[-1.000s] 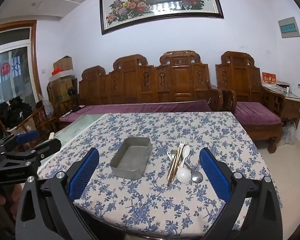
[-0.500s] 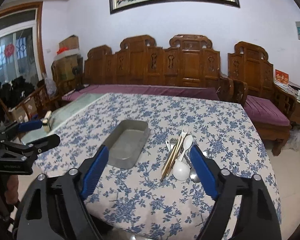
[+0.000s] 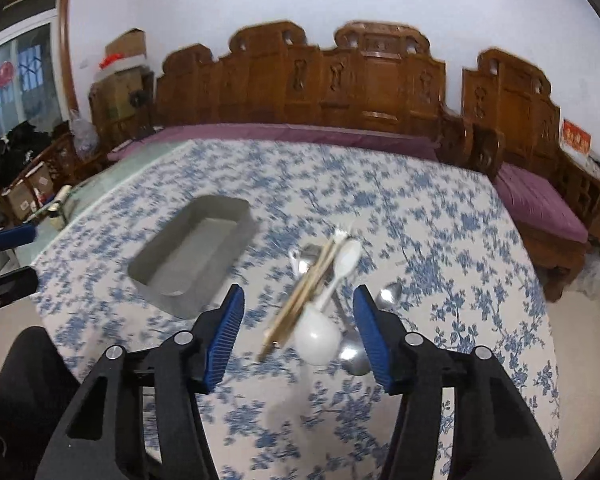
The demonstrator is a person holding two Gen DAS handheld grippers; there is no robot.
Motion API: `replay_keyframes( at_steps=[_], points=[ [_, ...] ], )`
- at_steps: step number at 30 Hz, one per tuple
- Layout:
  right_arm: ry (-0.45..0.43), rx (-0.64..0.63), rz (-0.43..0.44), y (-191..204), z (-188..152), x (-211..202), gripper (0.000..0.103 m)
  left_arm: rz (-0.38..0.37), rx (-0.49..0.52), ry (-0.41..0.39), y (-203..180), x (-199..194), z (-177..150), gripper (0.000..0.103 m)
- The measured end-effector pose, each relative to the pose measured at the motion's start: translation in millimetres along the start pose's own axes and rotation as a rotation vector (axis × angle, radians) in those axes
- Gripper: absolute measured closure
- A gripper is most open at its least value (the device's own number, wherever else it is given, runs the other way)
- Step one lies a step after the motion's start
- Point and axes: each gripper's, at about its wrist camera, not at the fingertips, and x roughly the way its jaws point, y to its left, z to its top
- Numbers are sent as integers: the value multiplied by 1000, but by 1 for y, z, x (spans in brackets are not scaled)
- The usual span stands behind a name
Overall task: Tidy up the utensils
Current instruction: 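Move the right tool toward the utensil pile, then grasp the small smiley-face steel spoon with the right tool and lift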
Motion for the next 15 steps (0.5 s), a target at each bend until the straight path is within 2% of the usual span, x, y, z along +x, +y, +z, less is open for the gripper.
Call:
replay_keyframes(
  at_steps=[7, 15],
  points=[
    [144, 45, -4, -31, -22, 58, 58, -22, 13, 37, -7, 26, 1, 6],
    [244, 44, -3, -42, -41, 103, 61, -28, 34, 76, -21, 50, 3, 6]
  ],
)
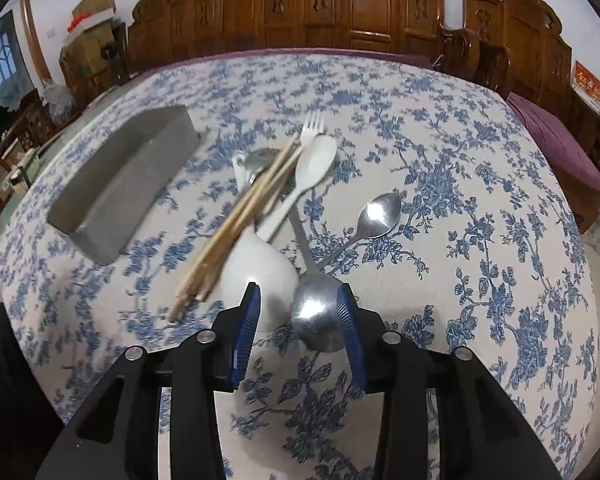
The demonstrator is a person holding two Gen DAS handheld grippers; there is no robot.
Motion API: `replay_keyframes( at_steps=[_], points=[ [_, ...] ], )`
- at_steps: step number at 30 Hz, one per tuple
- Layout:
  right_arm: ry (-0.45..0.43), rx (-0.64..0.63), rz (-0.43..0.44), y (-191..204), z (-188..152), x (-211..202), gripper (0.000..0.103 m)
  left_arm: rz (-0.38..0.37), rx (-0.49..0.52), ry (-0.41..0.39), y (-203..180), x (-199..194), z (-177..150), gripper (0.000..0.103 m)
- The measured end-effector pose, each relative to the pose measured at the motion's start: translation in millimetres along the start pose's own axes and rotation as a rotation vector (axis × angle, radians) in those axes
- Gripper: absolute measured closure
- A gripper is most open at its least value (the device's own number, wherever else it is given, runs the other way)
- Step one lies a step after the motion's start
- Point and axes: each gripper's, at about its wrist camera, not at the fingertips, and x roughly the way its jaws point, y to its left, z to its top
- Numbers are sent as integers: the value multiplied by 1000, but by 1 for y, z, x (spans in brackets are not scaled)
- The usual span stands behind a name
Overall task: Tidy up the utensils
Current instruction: 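Grasp the small smiley-face steel spoon with the right tool and lift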
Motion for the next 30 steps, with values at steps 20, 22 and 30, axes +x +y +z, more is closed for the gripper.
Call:
replay_keyframes(
  at_steps=[20, 22, 30],
  points=[
    [203, -140, -3, 1, 33, 52, 75, -15, 42, 76, -30, 38, -8, 11],
    [213, -154, -7, 4, 35, 54, 85, -20, 37, 79, -30, 38, -9, 11],
    [232, -200, -4, 15, 32, 41, 96, -16, 31, 76, -29, 37, -11, 11]
  ],
)
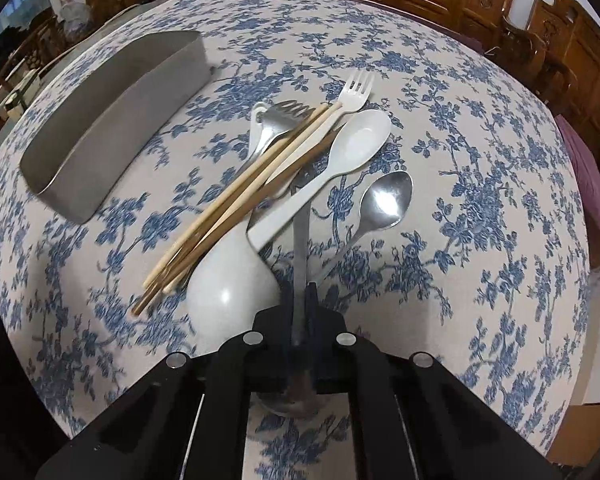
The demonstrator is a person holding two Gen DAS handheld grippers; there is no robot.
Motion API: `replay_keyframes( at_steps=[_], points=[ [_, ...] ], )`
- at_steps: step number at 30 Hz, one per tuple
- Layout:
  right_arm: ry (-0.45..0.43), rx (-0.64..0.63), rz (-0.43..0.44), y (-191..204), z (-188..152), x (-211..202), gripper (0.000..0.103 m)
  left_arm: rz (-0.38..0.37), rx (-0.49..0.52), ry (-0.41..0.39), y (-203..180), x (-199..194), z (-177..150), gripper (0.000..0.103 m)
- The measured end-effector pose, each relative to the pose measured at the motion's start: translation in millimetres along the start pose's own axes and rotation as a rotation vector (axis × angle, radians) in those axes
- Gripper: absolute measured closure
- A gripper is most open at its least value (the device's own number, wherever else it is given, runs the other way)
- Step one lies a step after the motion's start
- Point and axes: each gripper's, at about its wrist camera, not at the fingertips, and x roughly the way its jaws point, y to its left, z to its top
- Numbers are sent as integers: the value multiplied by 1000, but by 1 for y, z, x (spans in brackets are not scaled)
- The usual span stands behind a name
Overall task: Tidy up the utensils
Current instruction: 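Grasp the small smiley-face steel spoon with the right tool and lift, then grasp a wooden chopstick with the left tool while the right tool holds the spoon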
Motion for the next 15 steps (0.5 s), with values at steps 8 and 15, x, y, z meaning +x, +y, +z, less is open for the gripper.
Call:
replay_keyframes(
  at_steps=[8, 15],
  points=[
    [-33, 78, 14, -11, -35, -27, 96, -14, -5, 11, -3, 10, 6, 17],
    [-62, 126, 3, -21, -62, -34, 96, -33, -3, 68, -12, 39, 13, 31]
  ],
)
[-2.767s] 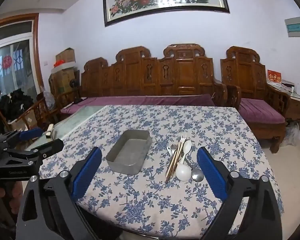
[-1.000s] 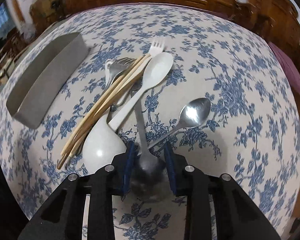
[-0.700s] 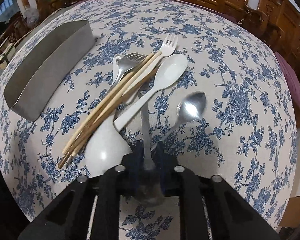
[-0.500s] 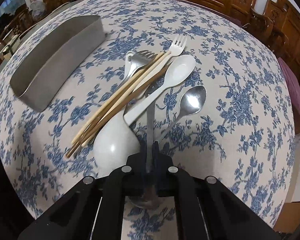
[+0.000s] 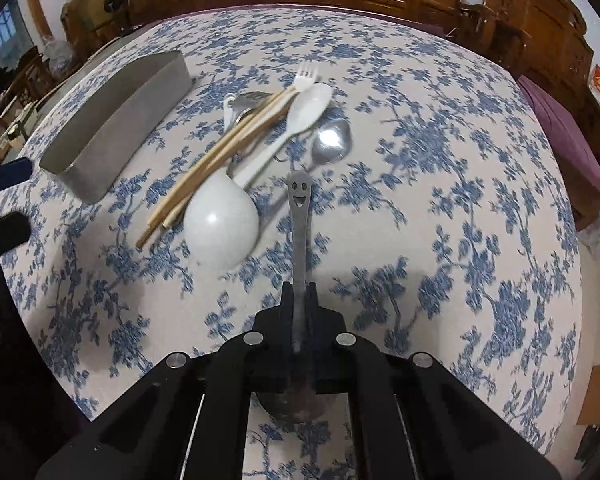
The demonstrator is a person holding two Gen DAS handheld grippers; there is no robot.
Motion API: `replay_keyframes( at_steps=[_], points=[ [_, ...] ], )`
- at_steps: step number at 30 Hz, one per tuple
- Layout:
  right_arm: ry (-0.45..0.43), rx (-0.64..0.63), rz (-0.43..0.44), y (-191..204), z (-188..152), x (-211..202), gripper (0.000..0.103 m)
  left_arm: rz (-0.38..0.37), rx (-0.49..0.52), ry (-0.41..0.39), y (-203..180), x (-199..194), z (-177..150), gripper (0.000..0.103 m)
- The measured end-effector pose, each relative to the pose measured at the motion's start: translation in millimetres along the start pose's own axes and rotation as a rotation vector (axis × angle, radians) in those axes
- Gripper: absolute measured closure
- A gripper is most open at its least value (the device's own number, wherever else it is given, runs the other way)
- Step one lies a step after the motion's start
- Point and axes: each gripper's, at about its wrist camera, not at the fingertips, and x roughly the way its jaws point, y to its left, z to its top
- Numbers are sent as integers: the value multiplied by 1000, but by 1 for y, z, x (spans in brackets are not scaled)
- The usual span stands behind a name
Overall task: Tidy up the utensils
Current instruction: 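Grasp a wooden chopstick with the left tool while the right tool holds the spoon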
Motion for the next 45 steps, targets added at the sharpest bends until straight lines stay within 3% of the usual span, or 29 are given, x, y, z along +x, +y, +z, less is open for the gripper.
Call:
replay_keyframes(
  at_steps=[8, 19, 30, 45],
  points=[
    [14, 25, -5, -11, -10, 10, 96, -18, 25, 82, -10, 38, 16, 59],
    [-3, 23, 10, -13, -9, 13, 95, -26, 34, 214, -12, 86, 9, 78],
    [-4, 27, 17, -14, -9, 13, 94, 20, 25, 246, -10, 104, 11, 90],
    [-6, 17, 7, -11, -9, 12, 92, 58, -24, 216, 9, 104, 21, 93]
  ],
)
